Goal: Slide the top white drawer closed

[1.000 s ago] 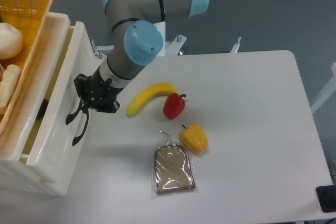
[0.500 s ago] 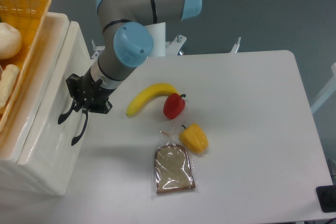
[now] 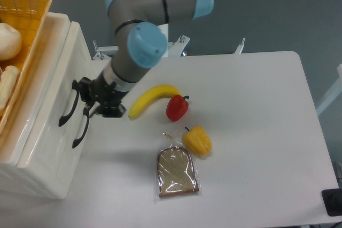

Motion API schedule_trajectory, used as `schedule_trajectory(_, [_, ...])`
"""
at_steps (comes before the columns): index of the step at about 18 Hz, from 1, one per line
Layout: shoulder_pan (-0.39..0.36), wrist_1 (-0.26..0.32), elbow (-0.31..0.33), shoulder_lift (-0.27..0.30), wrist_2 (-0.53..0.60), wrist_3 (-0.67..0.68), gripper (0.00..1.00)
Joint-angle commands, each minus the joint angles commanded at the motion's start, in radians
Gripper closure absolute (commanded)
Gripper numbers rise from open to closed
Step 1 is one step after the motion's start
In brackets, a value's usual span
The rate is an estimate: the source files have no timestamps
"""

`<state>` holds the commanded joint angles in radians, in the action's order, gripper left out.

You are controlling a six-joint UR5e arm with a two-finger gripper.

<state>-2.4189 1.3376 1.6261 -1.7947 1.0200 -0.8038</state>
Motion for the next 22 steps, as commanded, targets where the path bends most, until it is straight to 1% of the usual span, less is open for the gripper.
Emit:
schedule_trajectory(3, [-0.087,-0.002,-0.041,-0.021,0.017,-0.009,0.0])
schedule_trajectory(4, [-0.113,-0.012,-0.052,-0.034,0.032,-0.027,0.0])
schedule_trajectory(9, [-0.233,-0.129,-0.057,-0.084,0.165,-0.188,0.0])
schedule_trajectory(10, [-0.247,-0.141,-0.057,-0.095,0.208,-0.231,0.0])
schedule_trajectory(13, [-0.279,-0.161,-0.057,-0.135,0.392,-0.363,0.0])
schedule_trajectory(14, [-0.29,-0.163,-0.063,-0.144,0.414,-0.397,0.0])
schedule_trajectory(19, [-0.35,-0.164,-0.114,-0.205,0.46,-0.628,0.0])
schedule_trajectory(22, [-0.385,-0.164,-0.138,-0.235,0.462,-0.771,0.0])
